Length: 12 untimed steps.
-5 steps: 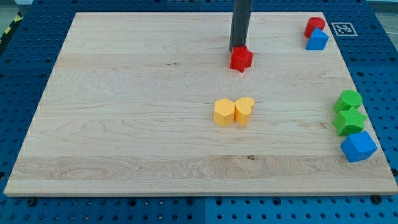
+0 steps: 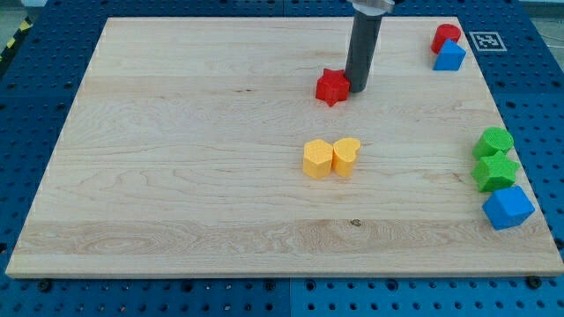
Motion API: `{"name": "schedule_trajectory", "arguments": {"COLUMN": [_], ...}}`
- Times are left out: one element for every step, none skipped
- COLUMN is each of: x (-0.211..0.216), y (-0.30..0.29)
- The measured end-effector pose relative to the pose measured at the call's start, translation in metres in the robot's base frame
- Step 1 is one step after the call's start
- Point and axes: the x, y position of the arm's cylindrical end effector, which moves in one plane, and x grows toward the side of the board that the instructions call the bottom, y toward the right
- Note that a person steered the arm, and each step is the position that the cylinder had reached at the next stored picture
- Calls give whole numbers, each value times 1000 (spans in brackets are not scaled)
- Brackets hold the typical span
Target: Push the red star at the top of the yellow hexagon
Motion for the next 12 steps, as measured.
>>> {"name": "schedule_trajectory", "arguments": {"x": [-16, 15, 36, 38, 35, 53, 53, 56, 60, 67, 71, 75], "y": [-17, -18, -19, -20, -23, -34, -37, -48, -48, -50, -51, -51]}}
